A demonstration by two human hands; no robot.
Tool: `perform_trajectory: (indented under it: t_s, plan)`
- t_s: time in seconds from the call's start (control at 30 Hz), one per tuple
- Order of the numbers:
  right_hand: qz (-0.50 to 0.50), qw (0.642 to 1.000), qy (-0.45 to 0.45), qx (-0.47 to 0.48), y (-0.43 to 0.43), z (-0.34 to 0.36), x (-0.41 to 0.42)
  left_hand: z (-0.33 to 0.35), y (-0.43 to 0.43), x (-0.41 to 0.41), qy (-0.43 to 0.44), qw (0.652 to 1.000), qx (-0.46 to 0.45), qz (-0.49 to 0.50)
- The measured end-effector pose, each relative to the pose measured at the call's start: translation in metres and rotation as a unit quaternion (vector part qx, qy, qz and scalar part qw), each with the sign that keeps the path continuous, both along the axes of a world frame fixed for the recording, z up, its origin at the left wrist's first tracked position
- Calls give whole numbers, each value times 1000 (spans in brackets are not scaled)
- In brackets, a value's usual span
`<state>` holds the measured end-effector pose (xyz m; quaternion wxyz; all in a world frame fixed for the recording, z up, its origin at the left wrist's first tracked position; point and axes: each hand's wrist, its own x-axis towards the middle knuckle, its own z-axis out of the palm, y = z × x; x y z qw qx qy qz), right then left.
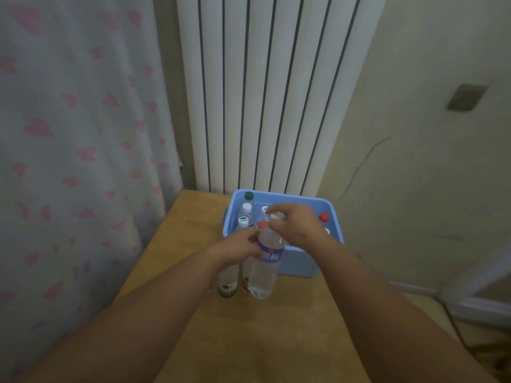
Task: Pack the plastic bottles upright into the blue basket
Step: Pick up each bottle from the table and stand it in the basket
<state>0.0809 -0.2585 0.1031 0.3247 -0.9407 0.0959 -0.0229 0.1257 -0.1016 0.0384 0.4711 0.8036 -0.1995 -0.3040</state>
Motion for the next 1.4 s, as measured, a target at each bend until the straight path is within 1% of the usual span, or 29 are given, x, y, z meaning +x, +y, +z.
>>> perform_trajectory:
  t_s: [0.1,0.17,0.23,0.33,0.5,0.63,0.77,1.03,1.17,1.4]
  plan:
    - [-25,997,-64,29,5,27,2,18,1,8,7,1000,-25,4]
    - [-36,993,-104,47,8,39,3,30,2,12,7,998,-59,2]
    - [-39,991,-124,45,12,45,4,43,3,14,1,996,-86,-3]
    - [-31,992,-124,26,22,49,7,52,5,21,-27,995,-100,8]
    - [-23,994,-109,7,37,54,10,61,15,32,-88,993,-75,21]
    - [-38,989,-143,-5,46,55,16,74,18,38,-137,988,-72,18]
    - [-57,983,-174,-2,48,58,21,84,17,45,-179,980,-89,22]
    - [-97,978,-183,0,16,67,50,100,-19,78,-202,976,-82,13]
    - [-88,981,-171,-11,-7,65,71,96,-43,96,-190,976,-99,34]
    - [-47,986,-156,15,-58,47,126,79,-94,143,-175,978,-98,56]
